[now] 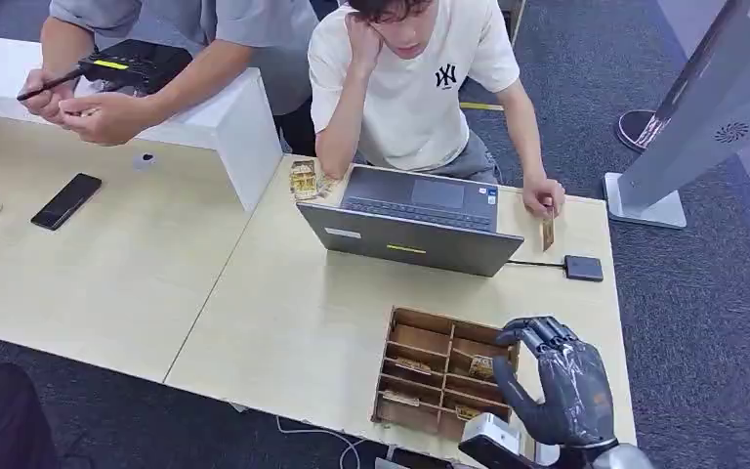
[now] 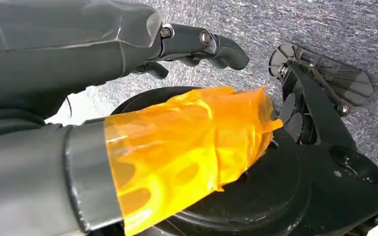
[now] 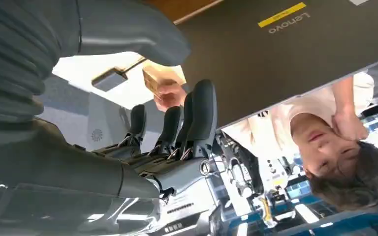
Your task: Pass the card to the sensor for recognition and then transmit it.
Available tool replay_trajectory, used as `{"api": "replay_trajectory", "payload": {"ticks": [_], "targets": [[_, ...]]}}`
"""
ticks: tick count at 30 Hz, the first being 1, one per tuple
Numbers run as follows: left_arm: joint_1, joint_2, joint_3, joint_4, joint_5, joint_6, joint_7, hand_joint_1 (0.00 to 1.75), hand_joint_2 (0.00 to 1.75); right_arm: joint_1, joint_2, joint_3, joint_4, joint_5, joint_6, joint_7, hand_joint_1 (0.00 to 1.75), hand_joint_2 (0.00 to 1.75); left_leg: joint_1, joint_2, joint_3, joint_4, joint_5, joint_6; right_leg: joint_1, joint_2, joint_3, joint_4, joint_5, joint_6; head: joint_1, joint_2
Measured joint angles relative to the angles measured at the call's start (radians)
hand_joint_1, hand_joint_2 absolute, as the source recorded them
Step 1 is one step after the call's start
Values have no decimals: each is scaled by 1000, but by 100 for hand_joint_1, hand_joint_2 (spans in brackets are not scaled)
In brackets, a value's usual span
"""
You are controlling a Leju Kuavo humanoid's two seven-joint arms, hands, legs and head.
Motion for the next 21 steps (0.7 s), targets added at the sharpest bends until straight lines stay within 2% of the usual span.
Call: {"api": "replay_trajectory", "payload": {"ticks": [3,7,17,21], "targets": [[0,0,0,0,0,0,0,0,0,-7,-2,8,10,19,-9,3,79,175,0,0,0,0,0,0,0,0,0,0,0,0,0,0],[0,0,0,0,-1,-1,1,0,0,-17,-4,24,24,36,-13,10,79,175,0,0,0,0,0,0,0,0,0,0,0,0,0,0],[0,0,0,0,-5,-2,3,0,0,-48,-4,53,62,71,-24,31,89,175,0,0,0,0,0,0,0,0,0,0,0,0,0,0],[0,0,0,0,-6,-3,10,0,0,-60,-4,61,79,79,-26,40,87,175,0,0,0,0,0,0,0,0,0,0,0,0,0,0]]}}
